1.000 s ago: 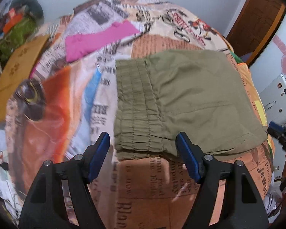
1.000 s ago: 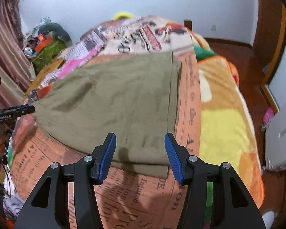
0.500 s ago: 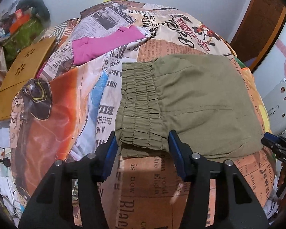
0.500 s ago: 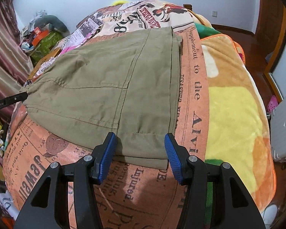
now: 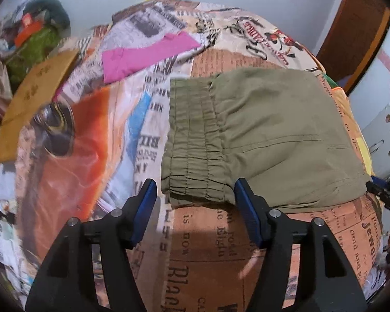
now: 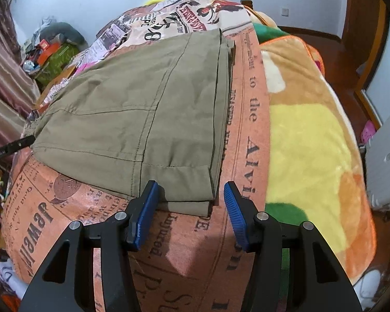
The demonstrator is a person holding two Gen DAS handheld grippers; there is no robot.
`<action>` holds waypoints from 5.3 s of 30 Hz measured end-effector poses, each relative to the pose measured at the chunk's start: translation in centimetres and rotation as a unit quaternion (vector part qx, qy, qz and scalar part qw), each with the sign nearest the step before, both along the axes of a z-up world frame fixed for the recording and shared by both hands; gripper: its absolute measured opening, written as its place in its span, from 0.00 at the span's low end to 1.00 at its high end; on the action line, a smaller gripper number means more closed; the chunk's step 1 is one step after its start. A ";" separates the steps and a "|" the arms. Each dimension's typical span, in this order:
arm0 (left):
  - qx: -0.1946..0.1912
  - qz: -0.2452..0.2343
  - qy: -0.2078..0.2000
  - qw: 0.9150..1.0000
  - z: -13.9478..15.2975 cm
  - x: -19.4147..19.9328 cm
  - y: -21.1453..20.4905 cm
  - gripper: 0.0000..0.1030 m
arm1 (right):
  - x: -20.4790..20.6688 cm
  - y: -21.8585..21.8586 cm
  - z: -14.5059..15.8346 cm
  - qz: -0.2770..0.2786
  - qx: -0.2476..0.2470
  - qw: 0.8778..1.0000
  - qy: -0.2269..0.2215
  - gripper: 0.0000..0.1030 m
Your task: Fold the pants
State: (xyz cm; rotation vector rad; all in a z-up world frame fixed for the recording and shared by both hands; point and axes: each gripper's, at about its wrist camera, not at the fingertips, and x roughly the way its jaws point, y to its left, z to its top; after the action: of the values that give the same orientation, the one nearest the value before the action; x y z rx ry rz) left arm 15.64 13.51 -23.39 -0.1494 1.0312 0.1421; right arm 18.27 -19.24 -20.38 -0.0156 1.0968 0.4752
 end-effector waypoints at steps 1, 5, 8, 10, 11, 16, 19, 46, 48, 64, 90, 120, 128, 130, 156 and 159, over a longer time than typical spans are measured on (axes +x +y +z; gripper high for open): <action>0.008 -0.002 -0.006 1.000 0.6 0.0 -0.1 0.60 | 0.1 0.1 0.4 0.001 -0.002 1.000 -0.006 0.47; 0.013 -0.003 -0.029 0.999 2.8 0.3 0.2 0.61 | 0.6 0.0 2.4 0.003 0.001 0.999 -0.034 0.47; 0.009 -0.002 -0.052 0.999 4.6 1.2 0.7 0.63 | 1.4 0.0 4.2 0.003 0.008 0.998 -0.060 0.47; 0.014 0.000 -0.063 0.998 5.5 2.0 1.0 0.66 | 2.1 0.1 5.4 0.003 0.014 0.997 -0.077 0.47; 0.017 0.001 -0.068 0.998 6.0 2.5 1.2 0.66 | 2.4 0.2 5.9 0.003 0.017 0.996 -0.083 0.47; 0.032 0.003 -0.089 0.995 7.6 5.4 1.9 0.70 | 4.4 1.1 8.1 0.009 0.019 0.993 -0.119 0.47; 0.036 0.008 -0.094 0.995 7.7 7.3 2.5 0.71 | 5.9 1.8 8.6 0.013 0.019 0.991 -0.135 0.47; -0.004 -0.019 0.030 0.999 -3.6 15.9 3.6 0.72 | 25.8 7.7 -1.9 0.039 -0.030 0.998 -0.043 0.51; -0.017 -0.012 0.028 0.999 -4.0 15.8 4.0 0.72 | 26.5 7.8 -3.0 0.037 -0.022 0.999 -0.025 0.51; -0.033 0.058 0.014 0.998 -4.6 15.3 5.9 0.69 | 25.8 9.4 -4.1 0.065 -0.080 0.994 -0.043 0.41; 0.001 -0.076 0.039 0.996 -3.3 17.5 -2.3 0.79 | 16.5 17.8 0.3 0.180 0.020 0.983 0.005 0.60; 0.039 -0.043 0.023 0.998 -1.9 4.1 -3.7 0.84 | 4.5 7.1 -0.2 0.127 -0.031 0.991 -0.007 0.60; 0.036 -0.021 0.013 0.999 -1.6 2.7 -3.5 0.84 | 3.0 5.6 -0.1 0.094 -0.021 0.995 -0.001 0.61; 0.045 -0.022 0.009 0.999 -1.0 2.5 -3.6 0.84 | 2.9 5.7 0.2 0.091 -0.028 0.995 -0.002 0.61; -0.245 0.022 0.028 0.969 -2.0 -1.1 -0.1 0.84 | 1.8 13.7 3.1 0.151 0.014 0.987 -0.051 0.66; -0.274 0.027 0.023 0.961 -2.2 -0.5 0.2 0.85 | 2.3 13.5 2.1 0.147 0.005 0.988 -0.039 0.66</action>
State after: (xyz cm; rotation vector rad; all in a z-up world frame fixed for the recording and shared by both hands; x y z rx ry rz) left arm 15.16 13.76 -25.58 -0.6807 1.0933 -0.0958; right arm 20.58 -5.75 -18.24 -0.1884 1.0199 0.7381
